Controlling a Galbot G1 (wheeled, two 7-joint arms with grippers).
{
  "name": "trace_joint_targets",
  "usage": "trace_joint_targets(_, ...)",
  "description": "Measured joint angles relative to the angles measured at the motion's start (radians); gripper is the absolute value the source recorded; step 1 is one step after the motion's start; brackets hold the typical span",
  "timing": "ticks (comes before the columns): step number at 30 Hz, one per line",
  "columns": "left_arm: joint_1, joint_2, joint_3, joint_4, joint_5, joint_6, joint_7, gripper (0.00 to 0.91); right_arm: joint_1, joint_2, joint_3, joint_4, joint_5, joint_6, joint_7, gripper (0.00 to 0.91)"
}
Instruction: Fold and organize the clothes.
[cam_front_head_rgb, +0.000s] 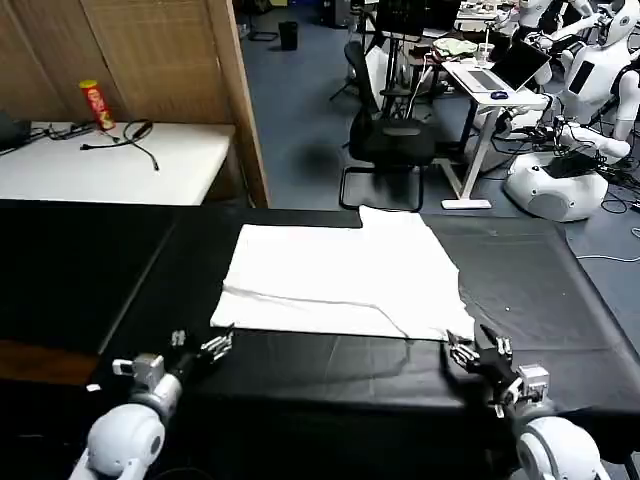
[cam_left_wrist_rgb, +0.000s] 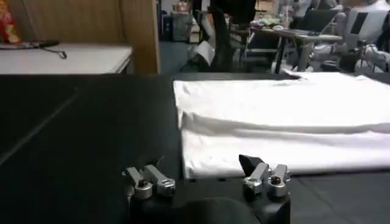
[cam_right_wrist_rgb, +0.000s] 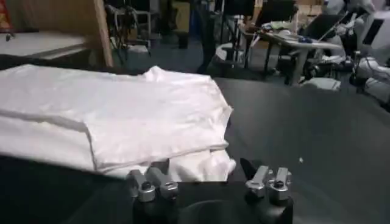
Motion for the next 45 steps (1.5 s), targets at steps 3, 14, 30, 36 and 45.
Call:
trace_joint_targets(3, -0.003, -0.002, 0.003, 0.010, -0.010, -0.001, 0.004, 0.000, -0.007, 0.001, -0.002, 0.006, 0.000, 0.000, -0.002, 0.078)
trace_joint_targets(14, 0.000, 0.006, 0.013, 0.005, -0.033, 0.005, -0.003, 0.000, -0.060, -0.038, 0.020, 0.080, 0.011, -0.093, 0.044, 0.039)
trace_joint_targets(30, 0.200, 0.046, -0.031, -0.178, 0.037, 0.063, -0.107, 0.000, -0.207, -0.109, 0.070, 0.218, 0.081, -0.214, 0.089, 0.039)
trace_joint_targets(36, 0.311, 0.031, -0.061, -0.260, 0.055, 0.083, -0.124, 0.878, -0.251, -0.109, 0.092, 0.270, 0.089, -0.239, 0.099, 0.878)
trace_joint_targets(45, 0.389, 0.024, -0.100, -0.320, 0.066, 0.123, -0.151, 0.878, -0.295, -0.110, 0.160, 0.384, 0.149, -0.253, 0.115, 0.878)
